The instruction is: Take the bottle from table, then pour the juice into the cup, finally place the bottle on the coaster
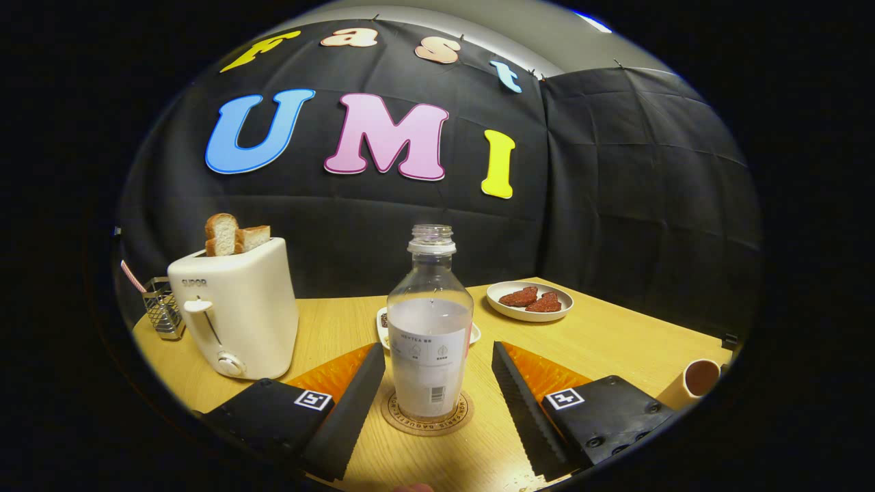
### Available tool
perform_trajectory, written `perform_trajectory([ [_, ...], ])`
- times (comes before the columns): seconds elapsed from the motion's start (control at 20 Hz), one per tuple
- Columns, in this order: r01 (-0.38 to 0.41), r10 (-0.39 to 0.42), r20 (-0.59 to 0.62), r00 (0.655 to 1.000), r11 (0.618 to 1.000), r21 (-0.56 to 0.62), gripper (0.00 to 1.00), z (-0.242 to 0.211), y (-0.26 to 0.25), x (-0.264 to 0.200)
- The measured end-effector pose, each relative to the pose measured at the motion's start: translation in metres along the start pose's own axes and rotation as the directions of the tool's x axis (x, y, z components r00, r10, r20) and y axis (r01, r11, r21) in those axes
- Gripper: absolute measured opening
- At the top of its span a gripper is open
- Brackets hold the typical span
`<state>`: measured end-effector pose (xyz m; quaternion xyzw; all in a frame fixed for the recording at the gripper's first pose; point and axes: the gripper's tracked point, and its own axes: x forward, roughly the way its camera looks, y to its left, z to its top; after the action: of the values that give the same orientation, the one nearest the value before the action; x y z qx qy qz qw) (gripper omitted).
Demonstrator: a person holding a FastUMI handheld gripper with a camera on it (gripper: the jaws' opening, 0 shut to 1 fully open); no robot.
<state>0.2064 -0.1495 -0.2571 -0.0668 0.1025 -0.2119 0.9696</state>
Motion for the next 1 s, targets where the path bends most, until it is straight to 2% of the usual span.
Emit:
perform_trajectory([
  [0.15,-0.009,0.010,0.008,1.000,1.000,-0.024,0.97,0.004,-0.004,-0.018],
  [0.45,-0.082,0.083,0.010,0.997,0.996,-0.023,0.97,0.019,0.002,-0.053],
  [0.8,-0.184,0.183,0.034,0.982,0.982,0.036,0.97,0.057,-0.011,-0.098],
  [1.0,-0.265,0.262,0.053,0.963,0.963,0.053,0.97,0.088,-0.012,-0.124],
])
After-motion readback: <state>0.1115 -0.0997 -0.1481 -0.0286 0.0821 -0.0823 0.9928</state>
